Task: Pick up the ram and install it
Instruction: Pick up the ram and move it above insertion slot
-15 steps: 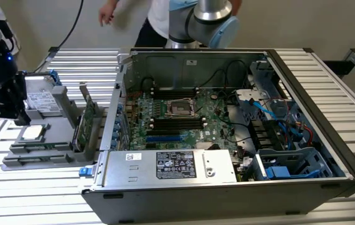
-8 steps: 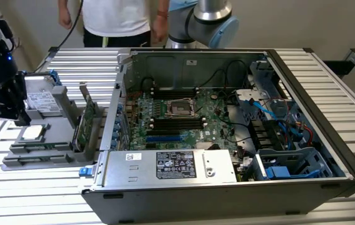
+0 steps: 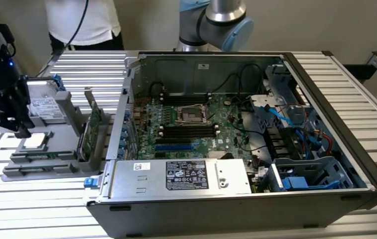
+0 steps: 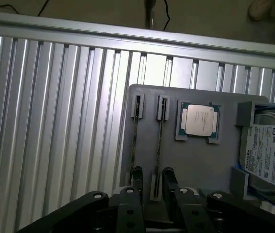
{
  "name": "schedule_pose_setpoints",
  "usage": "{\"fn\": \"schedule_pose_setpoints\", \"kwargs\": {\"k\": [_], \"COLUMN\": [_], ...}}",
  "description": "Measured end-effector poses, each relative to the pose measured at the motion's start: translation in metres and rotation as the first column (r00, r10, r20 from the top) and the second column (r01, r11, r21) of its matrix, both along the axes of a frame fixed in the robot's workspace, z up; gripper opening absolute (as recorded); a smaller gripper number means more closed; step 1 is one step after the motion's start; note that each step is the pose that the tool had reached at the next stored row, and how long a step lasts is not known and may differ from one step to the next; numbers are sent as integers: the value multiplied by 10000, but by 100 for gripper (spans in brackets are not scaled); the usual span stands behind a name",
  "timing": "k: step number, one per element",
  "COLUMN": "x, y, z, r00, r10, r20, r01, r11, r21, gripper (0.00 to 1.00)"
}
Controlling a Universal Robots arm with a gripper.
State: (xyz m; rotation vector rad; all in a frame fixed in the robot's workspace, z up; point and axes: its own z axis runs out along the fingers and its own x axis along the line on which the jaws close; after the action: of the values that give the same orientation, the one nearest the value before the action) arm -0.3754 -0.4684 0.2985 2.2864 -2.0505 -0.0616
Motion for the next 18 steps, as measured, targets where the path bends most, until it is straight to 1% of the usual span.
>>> {"fn": "schedule_pose_setpoints", "kwargs": {"k": [4,18], "x": [-11,-63], "y": [0,-1], "z": [-73,-328], "r00": [10000,10000], "r10": [5,28], "r20": [12,18], "r01": [-5,-28], "r11": [10000,10000], "r21": [1,0], "gripper": [31,31]}}
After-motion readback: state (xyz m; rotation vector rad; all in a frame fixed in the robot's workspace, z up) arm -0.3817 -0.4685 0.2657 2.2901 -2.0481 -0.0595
